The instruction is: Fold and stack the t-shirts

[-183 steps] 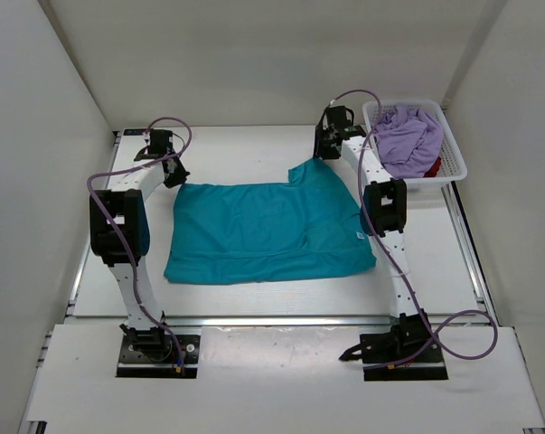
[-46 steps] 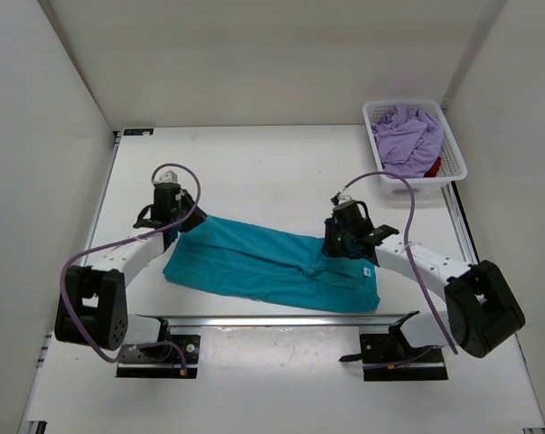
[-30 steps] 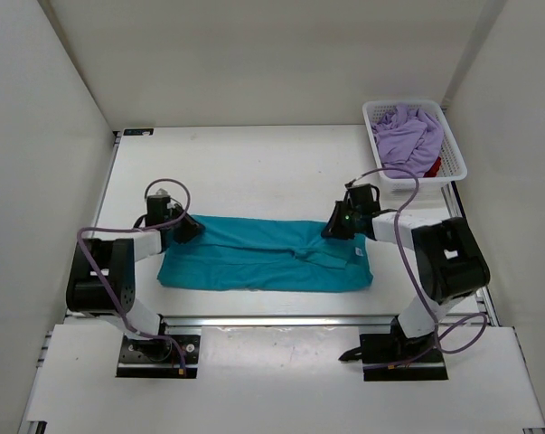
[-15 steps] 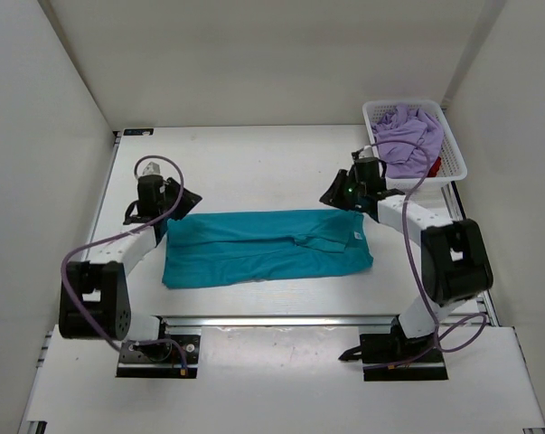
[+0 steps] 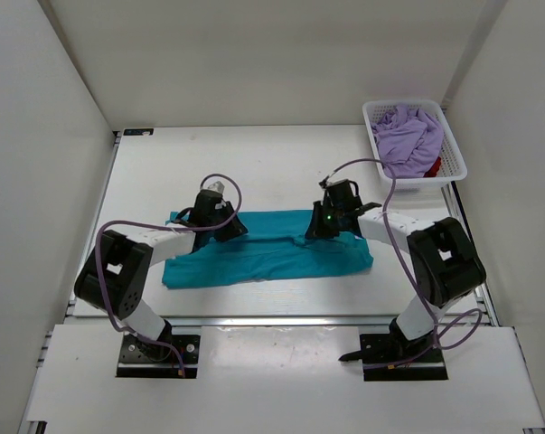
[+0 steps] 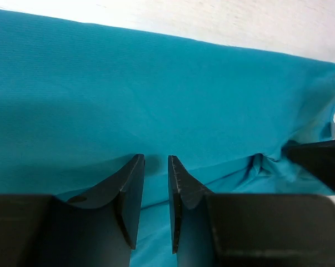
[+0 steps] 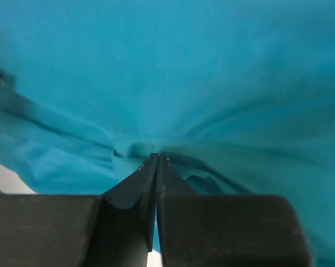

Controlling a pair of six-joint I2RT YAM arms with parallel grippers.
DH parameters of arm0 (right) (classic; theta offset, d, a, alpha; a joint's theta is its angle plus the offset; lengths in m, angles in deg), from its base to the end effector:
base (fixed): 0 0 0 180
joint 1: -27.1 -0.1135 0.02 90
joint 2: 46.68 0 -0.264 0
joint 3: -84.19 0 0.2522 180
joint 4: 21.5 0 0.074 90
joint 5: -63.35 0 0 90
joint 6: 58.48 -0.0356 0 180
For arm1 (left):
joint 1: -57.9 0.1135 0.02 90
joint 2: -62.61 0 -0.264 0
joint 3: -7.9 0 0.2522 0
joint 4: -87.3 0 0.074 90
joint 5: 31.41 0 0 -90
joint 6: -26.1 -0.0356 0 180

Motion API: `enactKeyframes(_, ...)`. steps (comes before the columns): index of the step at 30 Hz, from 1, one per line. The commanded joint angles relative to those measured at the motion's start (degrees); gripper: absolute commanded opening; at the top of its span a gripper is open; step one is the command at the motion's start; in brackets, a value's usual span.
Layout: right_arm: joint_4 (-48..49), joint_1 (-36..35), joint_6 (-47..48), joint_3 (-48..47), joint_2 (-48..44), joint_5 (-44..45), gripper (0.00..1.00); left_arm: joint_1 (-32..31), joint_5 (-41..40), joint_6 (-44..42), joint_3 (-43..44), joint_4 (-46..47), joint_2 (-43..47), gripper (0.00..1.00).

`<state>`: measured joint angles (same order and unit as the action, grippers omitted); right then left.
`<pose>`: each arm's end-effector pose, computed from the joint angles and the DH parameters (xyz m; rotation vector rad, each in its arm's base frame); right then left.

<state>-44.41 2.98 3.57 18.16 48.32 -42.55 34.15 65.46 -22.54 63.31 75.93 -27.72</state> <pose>0.2976 0.1439 0.1692 -0.0381 2.5737 0.7125 0.2764 -0.1263 0.1541 -0.3206 2.4599 -0.6607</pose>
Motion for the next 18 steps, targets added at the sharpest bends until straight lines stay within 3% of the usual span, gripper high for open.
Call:
enactKeyframes(1, 0.1, -1.8, 1.2, 2.3, -3.1, 1.7, 0.00, -1.6, -0.2, -0.8, 0.1, 2.0, 1.4, 0.35)
enactKeyframes(15, -9.3, -15.2, 2.4, 2.7, -6.3, 8.5, 0.00, 0.8, 2.2, -0.6, -0.3, 3.5, 2.9, 0.35)
enactKeyframes(18, -9.8, -16.2, 3.8, 1.8, -8.2, 9.2, 0.08, -0.6, 2.3, -0.5, 0.5, 3.2, 2.8, 0.35)
